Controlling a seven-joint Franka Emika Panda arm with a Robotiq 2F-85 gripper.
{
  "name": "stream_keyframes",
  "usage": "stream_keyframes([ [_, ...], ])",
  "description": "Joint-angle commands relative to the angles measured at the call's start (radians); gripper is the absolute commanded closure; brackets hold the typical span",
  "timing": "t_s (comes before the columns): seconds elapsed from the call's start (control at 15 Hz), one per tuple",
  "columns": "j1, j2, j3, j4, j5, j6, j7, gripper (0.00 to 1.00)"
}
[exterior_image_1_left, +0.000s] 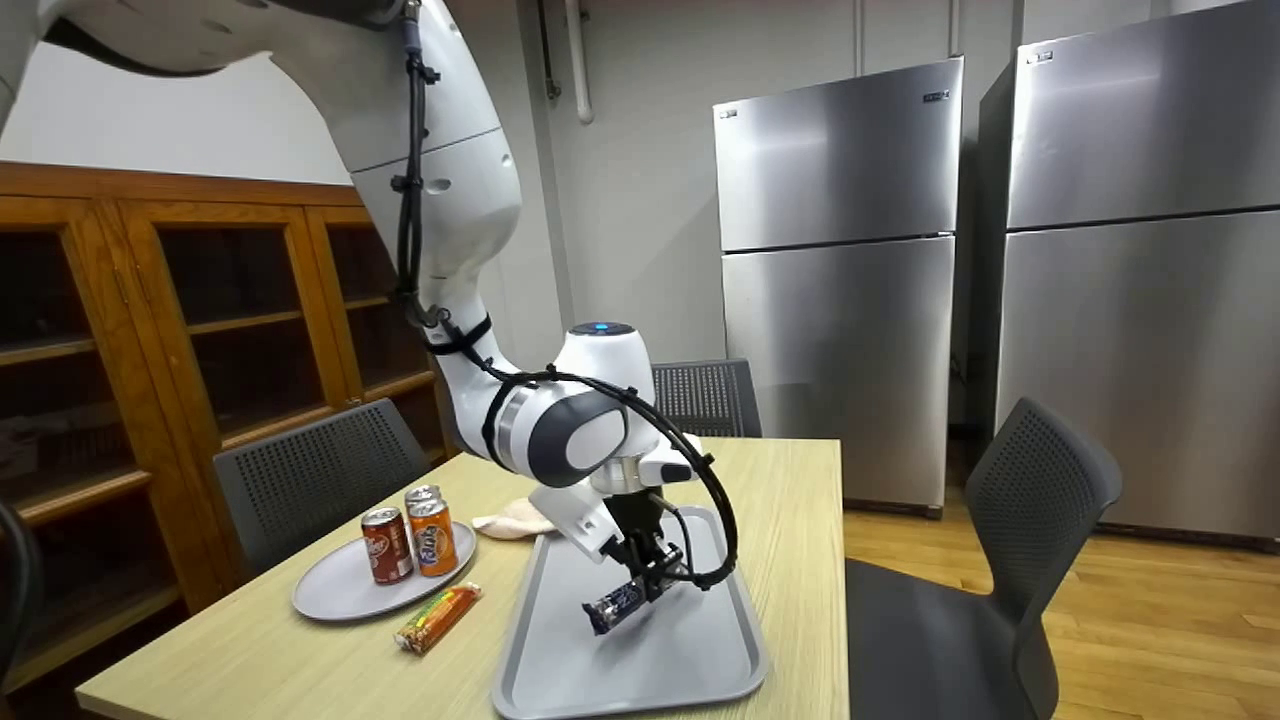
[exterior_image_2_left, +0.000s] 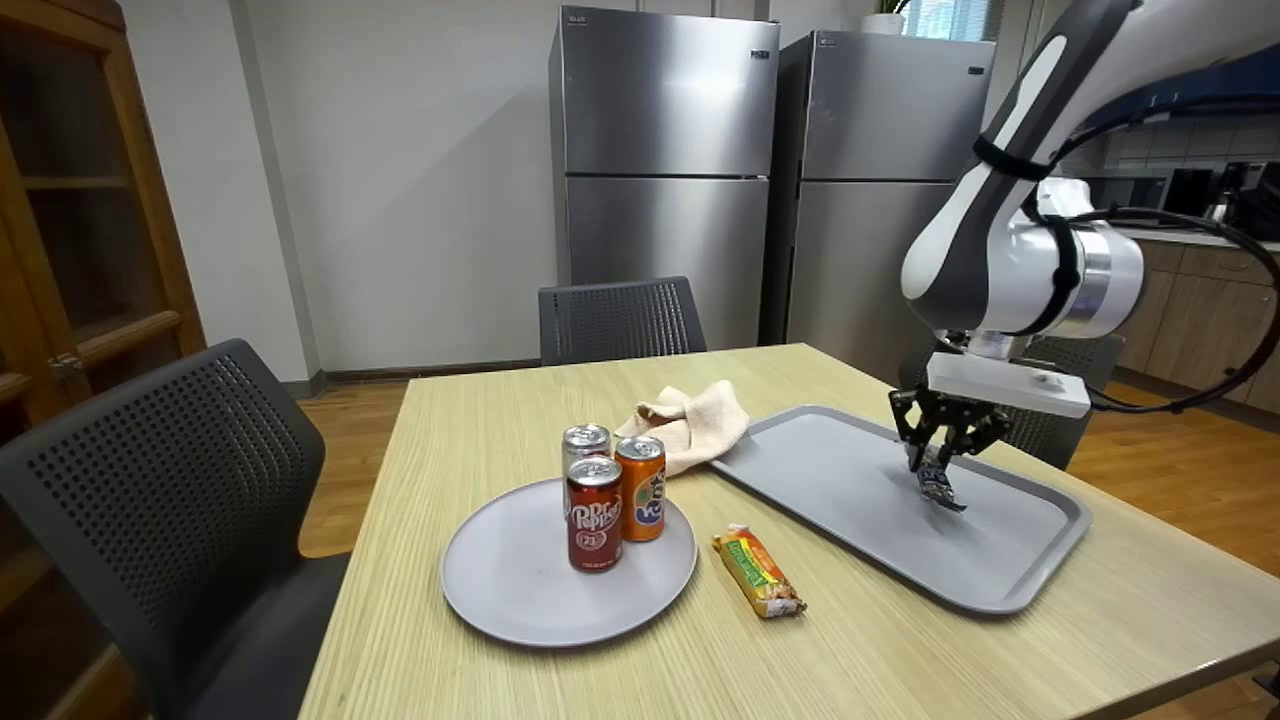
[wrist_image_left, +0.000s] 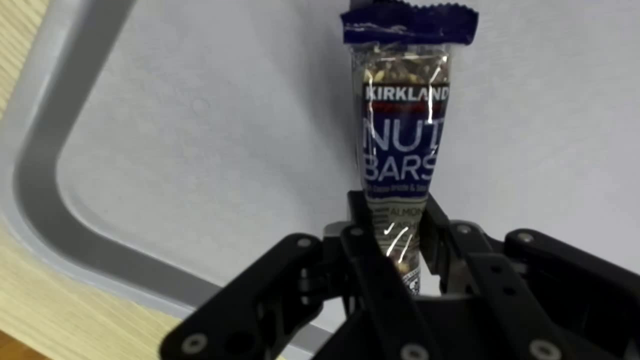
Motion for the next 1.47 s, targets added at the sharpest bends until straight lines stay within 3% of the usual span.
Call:
stream_keyframes([
  [0.0, -0.054, -0.082, 0.089, -0.054, 0.02, 0.001, -0.102, 0.93],
  [0.8, -0.163, -0.181, 0.365, -0.161, 0.104, 0.017, -0.412, 0.93],
  [1.4, -0.145, -0.207, 0.449, -0.221, 0.093, 0.024, -0.53, 0.93],
])
